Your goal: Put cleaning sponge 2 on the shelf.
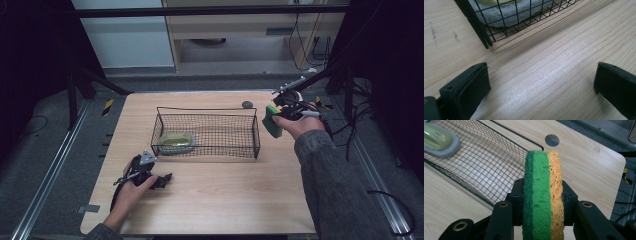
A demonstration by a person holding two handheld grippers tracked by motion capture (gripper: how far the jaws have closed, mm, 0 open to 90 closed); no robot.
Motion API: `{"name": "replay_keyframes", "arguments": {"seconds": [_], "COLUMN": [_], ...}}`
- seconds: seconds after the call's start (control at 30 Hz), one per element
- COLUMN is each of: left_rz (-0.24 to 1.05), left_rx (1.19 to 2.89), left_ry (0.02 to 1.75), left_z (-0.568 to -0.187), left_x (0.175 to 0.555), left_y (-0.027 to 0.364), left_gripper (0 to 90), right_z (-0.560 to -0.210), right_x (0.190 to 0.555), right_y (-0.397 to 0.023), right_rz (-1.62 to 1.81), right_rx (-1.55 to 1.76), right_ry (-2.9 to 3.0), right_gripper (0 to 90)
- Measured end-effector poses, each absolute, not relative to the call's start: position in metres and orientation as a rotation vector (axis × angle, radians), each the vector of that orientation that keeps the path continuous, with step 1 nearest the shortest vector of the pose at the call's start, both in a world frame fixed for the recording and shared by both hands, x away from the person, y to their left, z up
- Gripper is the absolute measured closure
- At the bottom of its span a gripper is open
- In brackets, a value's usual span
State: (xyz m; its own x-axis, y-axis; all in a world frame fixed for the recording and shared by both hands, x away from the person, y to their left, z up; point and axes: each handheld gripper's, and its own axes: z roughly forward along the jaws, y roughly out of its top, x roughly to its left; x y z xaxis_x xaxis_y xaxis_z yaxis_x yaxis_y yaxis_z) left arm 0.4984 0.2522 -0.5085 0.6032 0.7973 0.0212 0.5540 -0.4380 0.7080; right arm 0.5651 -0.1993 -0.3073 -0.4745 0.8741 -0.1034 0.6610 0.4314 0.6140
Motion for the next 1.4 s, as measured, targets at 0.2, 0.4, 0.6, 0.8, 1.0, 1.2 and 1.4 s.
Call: {"name": "replay_keyframes", "arguments": {"seconds": [0.2,0.4,0.6,0.8,1.0,1.2,1.4], "left_rz": [0.467,0.468,0.467,0.466,0.465,0.466,0.465], "left_rx": [2.158,2.159,2.159,2.159,2.158,2.159,2.158], "left_ry": [1.060,1.060,1.058,1.059,1.058,1.059,1.058], "left_z": [-0.509,-0.508,-0.508,-0.509,-0.509,-0.509,-0.509], "left_x": [0.499,0.499,0.499,0.499,0.499,0.499,0.499], "left_y": [0.252,0.253,0.253,0.253,0.253,0.253,0.253], "left_gripper": [0.0,0.0,0.0,0.0,0.0,0.0,0.0], "right_z": [-0.300,-0.296,-0.298,-0.297,-0.297,-0.302,-0.310], "right_x": [0.576,0.584,0.592,0.597,0.598,0.599,0.604], "right_y": [-0.192,-0.187,-0.181,-0.175,-0.170,-0.166,-0.161], "right_rz": [0.724,0.742,0.734,0.733,0.752,0.762,0.759], "right_rx": [1.283,1.257,1.239,1.216,1.194,1.178,1.157], "right_ry": [2.277,2.274,2.286,2.301,2.310,2.332,2.353], "right_gripper": [63.8,63.9,63.9,63.9,63.9,64.0,64.0]}}
